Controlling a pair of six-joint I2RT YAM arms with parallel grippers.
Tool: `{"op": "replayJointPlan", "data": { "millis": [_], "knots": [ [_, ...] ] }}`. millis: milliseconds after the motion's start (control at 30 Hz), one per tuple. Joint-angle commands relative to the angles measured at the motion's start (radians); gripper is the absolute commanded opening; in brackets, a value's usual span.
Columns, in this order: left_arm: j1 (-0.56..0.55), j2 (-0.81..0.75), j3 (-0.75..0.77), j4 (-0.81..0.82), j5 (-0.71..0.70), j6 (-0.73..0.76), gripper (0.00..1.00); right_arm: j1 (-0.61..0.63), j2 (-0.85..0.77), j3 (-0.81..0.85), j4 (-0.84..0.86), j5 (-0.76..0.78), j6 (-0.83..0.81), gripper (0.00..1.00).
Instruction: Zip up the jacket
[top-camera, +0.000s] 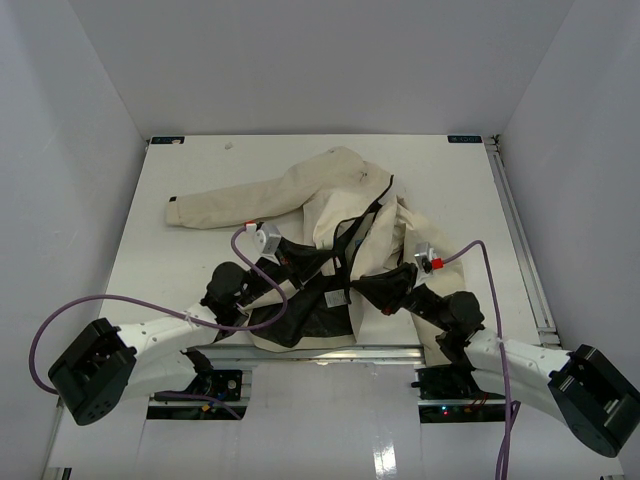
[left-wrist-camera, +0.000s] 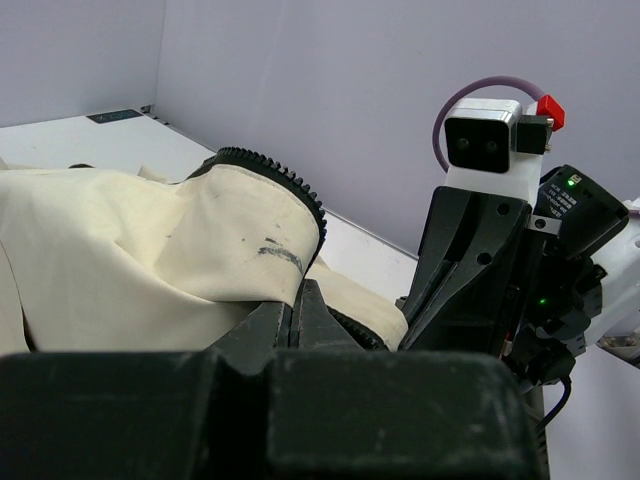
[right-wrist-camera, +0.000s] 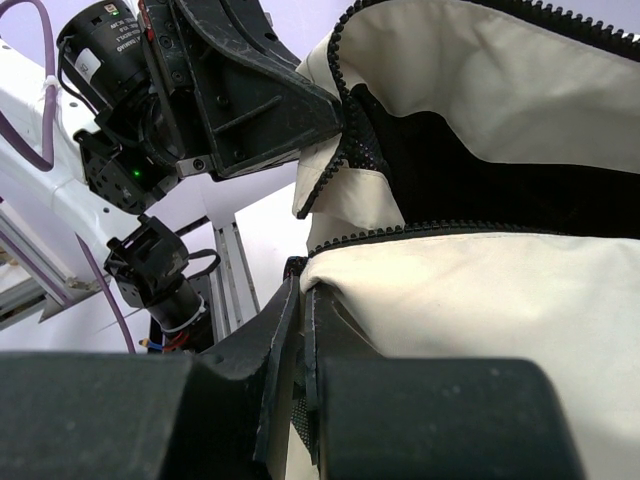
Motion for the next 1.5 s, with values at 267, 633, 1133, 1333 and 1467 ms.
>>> {"op": "replayJointPlan", "data": {
  "millis": [267, 633, 1133, 1333, 1467],
  "knots": [
    [-0.002, -0.003, -0.016, 0.067, 0.002, -0.010, 0.00, 0.017, 0.033, 0.039, 0.131, -0.006, 0.018, 0.08],
    [-0.002, 0.004, -0.021, 0.083, 0.005, -0.014, 0.00, 0.026, 0.088, 0.055, 0.211, -0.007, 0.043, 0.08],
    [-0.002, 0.006, -0.028, 0.092, 0.001, -0.008, 0.00, 0.034, 0.102, 0.063, 0.282, -0.009, 0.057, 0.08],
    [-0.002, 0.002, -0.035, 0.104, 0.004, -0.016, 0.00, 0.035, 0.078, 0.069, 0.260, -0.004, 0.051, 0.08],
    [-0.002, 0.003, -0.042, 0.119, 0.012, -0.023, 0.00, 0.035, 0.088, 0.079, 0.268, -0.006, 0.054, 0.08]
  ]
}}
